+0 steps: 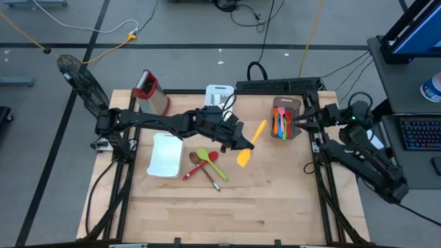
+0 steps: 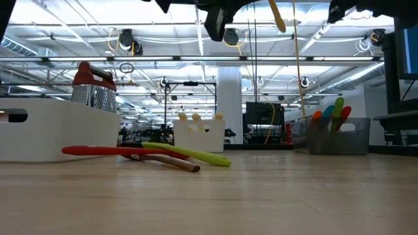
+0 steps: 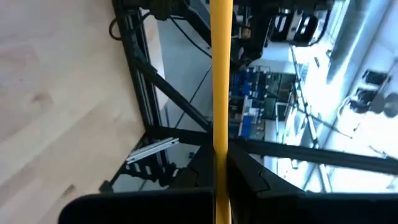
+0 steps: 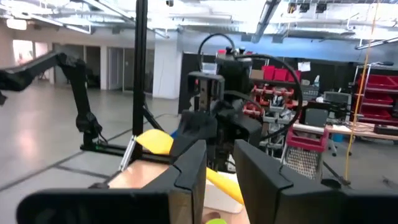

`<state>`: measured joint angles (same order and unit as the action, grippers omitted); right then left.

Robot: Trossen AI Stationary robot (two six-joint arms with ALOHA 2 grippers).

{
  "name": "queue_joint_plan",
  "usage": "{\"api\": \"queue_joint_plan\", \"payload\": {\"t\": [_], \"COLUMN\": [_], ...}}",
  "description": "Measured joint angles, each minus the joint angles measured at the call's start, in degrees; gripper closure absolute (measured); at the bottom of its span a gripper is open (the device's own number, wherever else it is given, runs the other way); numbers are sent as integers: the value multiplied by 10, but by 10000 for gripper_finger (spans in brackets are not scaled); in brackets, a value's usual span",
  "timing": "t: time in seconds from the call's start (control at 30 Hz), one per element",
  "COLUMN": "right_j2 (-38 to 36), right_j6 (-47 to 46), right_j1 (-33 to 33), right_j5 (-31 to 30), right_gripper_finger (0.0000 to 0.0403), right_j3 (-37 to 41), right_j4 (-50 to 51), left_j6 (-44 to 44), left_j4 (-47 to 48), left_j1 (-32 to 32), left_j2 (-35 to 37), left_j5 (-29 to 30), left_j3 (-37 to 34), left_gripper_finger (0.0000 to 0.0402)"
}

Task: Pick & Place Kitchen Items
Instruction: Put the yellow spatula into the black bin

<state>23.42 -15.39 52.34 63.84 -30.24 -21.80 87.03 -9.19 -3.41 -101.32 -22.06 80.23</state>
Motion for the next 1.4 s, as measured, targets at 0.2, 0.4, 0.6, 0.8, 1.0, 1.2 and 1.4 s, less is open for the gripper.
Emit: {"api": "queue_joint_plan", "payload": {"t": [0.2, 0.4, 0.6, 0.8, 1.0, 1.2, 1.4], "right_j2": [39, 87, 137, 198, 247, 286, 358], "right_j6": [42, 87, 191, 371, 428, 463, 476], "right_j1": [-16, -71, -152, -251, -351, -450, -532], "right_j5": [-7, -41, -131, -307, -455, -589, -697], "right_gripper_finger": [296, 275, 258, 241, 229, 216, 203], "right_j3": [0, 0, -31, -115, -157, -180, -199], "right_j4": [0, 2, 100, 328, 383, 383, 384], "left_j6": [38, 48, 50, 37, 20, 11, 5], "left_j4": [2, 7, 9, 36, 66, 94, 115], "left_j1": [-12, -23, -25, -25, -24, -24, -21], "left_j2": [-1, -1, -1, -1, -1, -1, -1], "left_j5": [-6, -26, -54, -70, -80, -90, -90], "left_j3": [0, 0, 0, 0, 0, 0, 0], "left_gripper_finger": [396, 396, 396, 396, 396, 396, 396]}}
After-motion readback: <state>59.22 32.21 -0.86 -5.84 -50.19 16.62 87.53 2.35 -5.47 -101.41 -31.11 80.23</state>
